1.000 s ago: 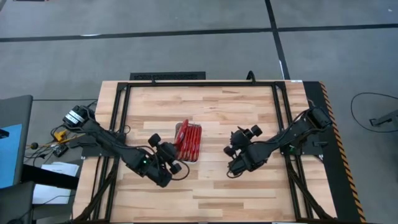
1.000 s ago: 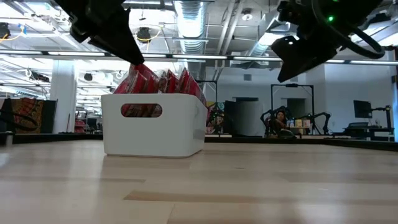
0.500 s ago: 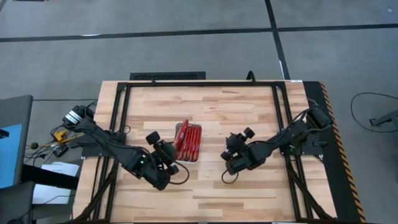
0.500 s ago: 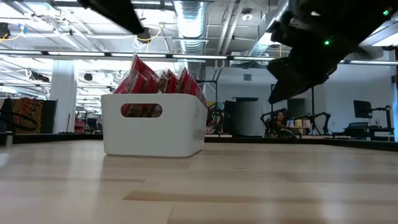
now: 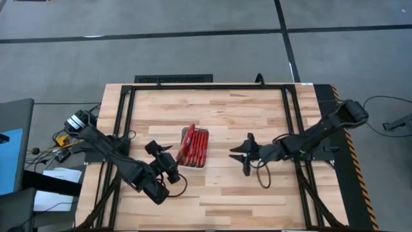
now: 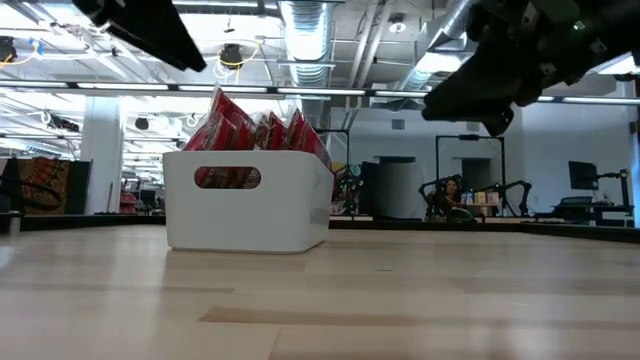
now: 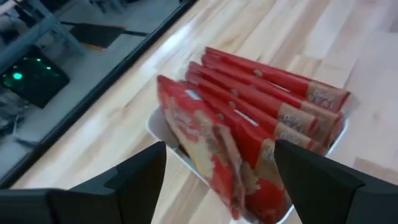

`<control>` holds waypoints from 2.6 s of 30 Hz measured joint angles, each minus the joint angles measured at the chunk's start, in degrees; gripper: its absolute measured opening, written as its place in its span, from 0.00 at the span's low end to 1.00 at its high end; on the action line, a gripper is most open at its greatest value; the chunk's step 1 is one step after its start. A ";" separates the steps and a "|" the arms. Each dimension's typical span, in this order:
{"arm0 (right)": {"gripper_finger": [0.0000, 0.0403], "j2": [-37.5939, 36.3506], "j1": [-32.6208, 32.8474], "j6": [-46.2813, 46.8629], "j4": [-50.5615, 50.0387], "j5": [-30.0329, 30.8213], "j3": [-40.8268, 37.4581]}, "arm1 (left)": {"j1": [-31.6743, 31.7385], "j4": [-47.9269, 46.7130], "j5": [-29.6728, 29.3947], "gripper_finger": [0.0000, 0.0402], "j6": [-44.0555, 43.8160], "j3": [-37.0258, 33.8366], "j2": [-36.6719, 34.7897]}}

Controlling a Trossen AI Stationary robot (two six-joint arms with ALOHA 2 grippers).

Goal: Sort popcorn bags into baskets
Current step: Put the red popcorn bag into the white bin

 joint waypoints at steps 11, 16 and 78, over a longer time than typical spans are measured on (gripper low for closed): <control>0.32 -0.36 -0.24 2.20 -0.01 -0.25 -1.37 | 4.03 5.89 -0.28 0.68 -0.40 -0.69 0.94; 0.32 -0.36 0.07 2.22 -0.19 -0.30 -1.37 | 6.79 6.43 2.77 0.64 -1.62 -0.73 2.84; 0.34 -0.49 -3.18 1.81 -1.51 -0.30 -1.37 | 12.65 15.30 6.50 0.32 -0.49 -0.21 -1.97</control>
